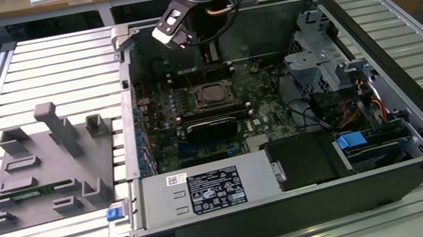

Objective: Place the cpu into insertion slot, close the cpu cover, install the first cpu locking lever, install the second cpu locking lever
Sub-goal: 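Install the first cpu locking lever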

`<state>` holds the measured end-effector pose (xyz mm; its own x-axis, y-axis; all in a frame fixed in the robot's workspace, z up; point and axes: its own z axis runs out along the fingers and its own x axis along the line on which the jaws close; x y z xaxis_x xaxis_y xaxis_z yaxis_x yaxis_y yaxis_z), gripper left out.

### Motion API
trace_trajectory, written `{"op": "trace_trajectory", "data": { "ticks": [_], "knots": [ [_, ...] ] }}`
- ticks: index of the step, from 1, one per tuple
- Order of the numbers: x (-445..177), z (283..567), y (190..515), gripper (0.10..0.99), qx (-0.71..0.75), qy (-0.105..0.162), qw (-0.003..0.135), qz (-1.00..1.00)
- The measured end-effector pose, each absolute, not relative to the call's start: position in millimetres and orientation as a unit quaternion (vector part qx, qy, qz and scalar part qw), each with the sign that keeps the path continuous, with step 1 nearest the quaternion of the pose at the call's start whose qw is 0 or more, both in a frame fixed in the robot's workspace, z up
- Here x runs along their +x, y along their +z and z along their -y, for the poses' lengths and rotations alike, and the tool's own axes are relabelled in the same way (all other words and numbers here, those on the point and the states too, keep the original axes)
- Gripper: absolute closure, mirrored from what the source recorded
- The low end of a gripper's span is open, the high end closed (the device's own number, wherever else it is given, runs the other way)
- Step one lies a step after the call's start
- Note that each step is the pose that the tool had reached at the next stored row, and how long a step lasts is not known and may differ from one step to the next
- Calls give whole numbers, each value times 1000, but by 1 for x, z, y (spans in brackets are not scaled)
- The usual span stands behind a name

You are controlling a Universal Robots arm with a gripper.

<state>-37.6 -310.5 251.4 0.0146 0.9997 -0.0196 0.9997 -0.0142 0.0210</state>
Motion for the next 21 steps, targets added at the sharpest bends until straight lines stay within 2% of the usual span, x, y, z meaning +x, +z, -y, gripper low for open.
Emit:
{"op": "trace_trajectory", "data": {
  "ticks": [21],
  "knots": [
    [-38, 310, 252, 980, 621, 2, 14, -783]
  ]
}}
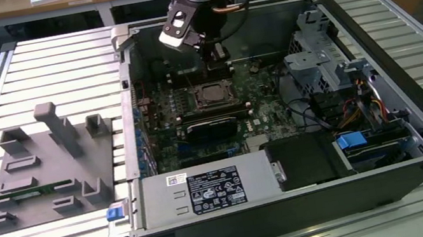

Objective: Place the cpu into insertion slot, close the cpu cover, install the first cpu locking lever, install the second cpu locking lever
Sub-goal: 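Install the first cpu locking lever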

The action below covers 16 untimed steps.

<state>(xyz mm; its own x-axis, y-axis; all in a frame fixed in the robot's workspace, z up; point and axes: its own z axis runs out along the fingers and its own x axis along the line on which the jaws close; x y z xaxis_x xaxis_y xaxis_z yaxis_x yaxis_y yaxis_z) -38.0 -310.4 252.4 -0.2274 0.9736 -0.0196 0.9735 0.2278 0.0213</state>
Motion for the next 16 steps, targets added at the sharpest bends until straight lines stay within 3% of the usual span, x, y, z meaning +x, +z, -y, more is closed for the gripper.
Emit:
{"op": "trace_trajectory", "data": {
  "ticks": [16],
  "knots": [
    [-38, 310, 252, 980, 553, 3, 14, -833]
  ]
}}
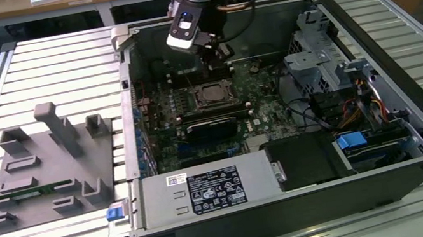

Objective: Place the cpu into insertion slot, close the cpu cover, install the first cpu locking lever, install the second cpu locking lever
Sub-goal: 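Install the first cpu locking lever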

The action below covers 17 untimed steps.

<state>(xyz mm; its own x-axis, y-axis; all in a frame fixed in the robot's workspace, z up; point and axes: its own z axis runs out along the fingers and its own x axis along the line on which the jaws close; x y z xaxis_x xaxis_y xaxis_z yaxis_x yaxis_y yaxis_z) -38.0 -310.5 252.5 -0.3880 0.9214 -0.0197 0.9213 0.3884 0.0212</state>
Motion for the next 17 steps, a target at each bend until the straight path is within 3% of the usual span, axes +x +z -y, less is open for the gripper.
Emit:
{"op": "trace_trajectory", "data": {
  "ticks": [17],
  "knots": [
    [-38, 310, 252, 980, 506, 4, 14, -862]
  ]
}}
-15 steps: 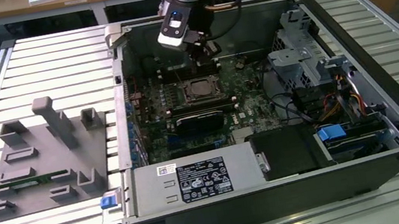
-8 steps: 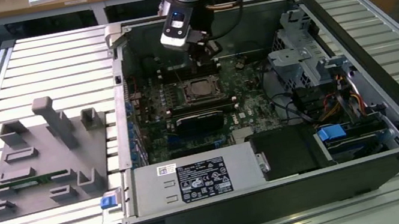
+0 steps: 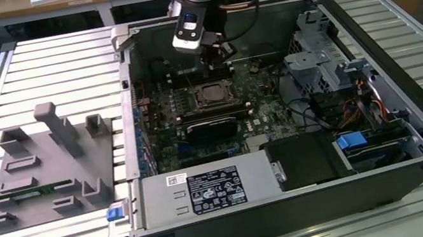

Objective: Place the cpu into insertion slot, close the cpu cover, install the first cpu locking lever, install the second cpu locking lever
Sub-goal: 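Install the first cpu locking lever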

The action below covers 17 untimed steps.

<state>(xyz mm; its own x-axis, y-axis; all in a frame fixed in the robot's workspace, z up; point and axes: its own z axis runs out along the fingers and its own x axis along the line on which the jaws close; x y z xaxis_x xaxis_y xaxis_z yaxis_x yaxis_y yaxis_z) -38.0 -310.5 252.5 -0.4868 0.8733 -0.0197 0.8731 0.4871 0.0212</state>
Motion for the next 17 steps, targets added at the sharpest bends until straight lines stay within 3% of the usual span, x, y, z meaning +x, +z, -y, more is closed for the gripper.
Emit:
{"op": "trace_trajectory", "data": {
  "ticks": [17],
  "knots": [
    [-38, 310, 252, 980, 473, 5, 14, -881]
  ]
}}
